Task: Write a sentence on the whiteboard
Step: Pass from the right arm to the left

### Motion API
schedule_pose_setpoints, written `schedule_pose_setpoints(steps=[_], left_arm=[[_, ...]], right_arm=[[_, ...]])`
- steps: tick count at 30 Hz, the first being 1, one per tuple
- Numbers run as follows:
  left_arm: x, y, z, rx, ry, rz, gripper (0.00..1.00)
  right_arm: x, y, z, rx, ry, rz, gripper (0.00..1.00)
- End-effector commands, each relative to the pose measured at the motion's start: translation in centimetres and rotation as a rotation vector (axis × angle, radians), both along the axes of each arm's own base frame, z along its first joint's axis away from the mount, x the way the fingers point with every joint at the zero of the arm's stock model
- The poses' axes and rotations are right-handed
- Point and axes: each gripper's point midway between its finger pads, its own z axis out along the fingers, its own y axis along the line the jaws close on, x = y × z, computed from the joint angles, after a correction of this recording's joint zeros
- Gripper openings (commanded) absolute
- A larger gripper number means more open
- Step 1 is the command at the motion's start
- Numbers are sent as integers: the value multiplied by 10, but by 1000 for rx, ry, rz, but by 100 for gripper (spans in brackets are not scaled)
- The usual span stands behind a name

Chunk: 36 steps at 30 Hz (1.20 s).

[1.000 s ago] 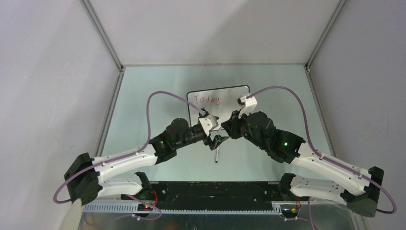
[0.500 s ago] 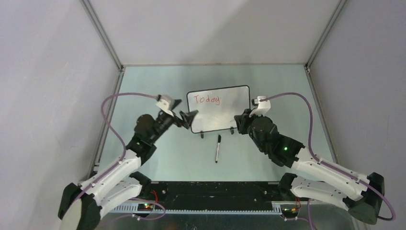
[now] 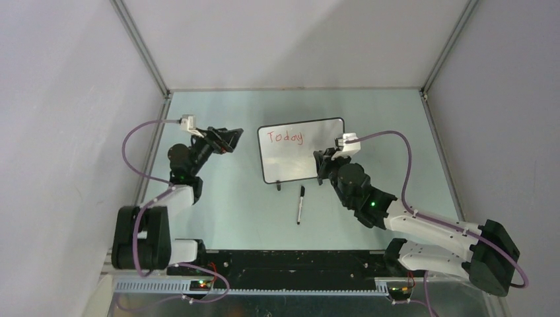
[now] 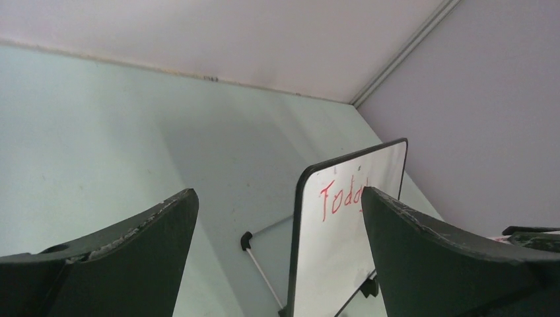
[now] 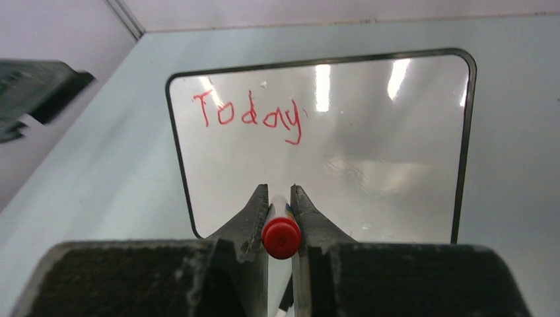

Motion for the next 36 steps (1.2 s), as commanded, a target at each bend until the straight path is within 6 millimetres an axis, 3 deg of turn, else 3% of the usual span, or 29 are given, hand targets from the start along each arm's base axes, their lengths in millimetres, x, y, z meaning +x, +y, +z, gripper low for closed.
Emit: schedule_pose_setpoints(steps=[1, 2, 7, 11, 15, 20, 21, 22, 25, 27, 28, 29, 30, 31, 32, 33, 34, 35, 36], left_arm=[[3, -4, 4, -97, -30, -95, 99], [7, -2, -9, -102, -1, -90, 99], [14, 2, -34, -81, 50, -68, 100], [18, 7, -43, -59, 93, -28, 99], [6, 15, -33, -31, 0, 30, 99], [-2, -9, -24, -108, 11, -148, 99], [1, -12, -31, -142, 46, -179, 99], [-5, -17, -18, -175, -6, -233, 99], [-4, -13, -24, -191, -3, -233, 99], [-3, -10, -31, -161, 27, -198, 99], [-4, -10, -25, -121, -4, -185, 99], [-3, -10, -35, -112, 52, -160, 99], [-6, -12, -27, -50, 6, -147, 99], [-4, -11, -44, -27, 85, -104, 99], [-9, -19, -32, 64, 17, -97, 99], [-8, -14, -49, 107, 93, -35, 99], [-15, -20, -35, 182, 18, -24, 99], [-16, -12, -42, 210, 39, 38, 100], [-22, -11, -29, 219, -14, 59, 99]], right_arm=[[5, 8, 27, 58, -110, 13, 0], [4, 10, 27, 61, -114, 24, 0], [2, 18, 23, 40, -122, 43, 0], [-2, 17, 23, 43, -138, 40, 0], [-6, 12, 25, 68, -153, 39, 0], [-9, 8, 24, 83, -160, 36, 0], [-9, 7, 25, 86, -163, 38, 0], [-9, 7, 25, 86, -163, 41, 0], [-10, 7, 25, 88, -165, 46, 0], [-10, 8, 25, 89, -165, 48, 0], [-11, 8, 25, 89, -165, 51, 0], [-10, 8, 26, 90, -165, 50, 0], [-10, 8, 26, 91, -165, 49, 0], [-11, 8, 25, 90, -165, 50, 0], [-11, 8, 25, 92, -164, 49, 0], [-11, 7, 26, 94, -164, 49, 0], [-11, 8, 26, 95, -164, 51, 0], [-11, 8, 26, 96, -164, 51, 0], [-11, 7, 27, 101, -167, 50, 0]])
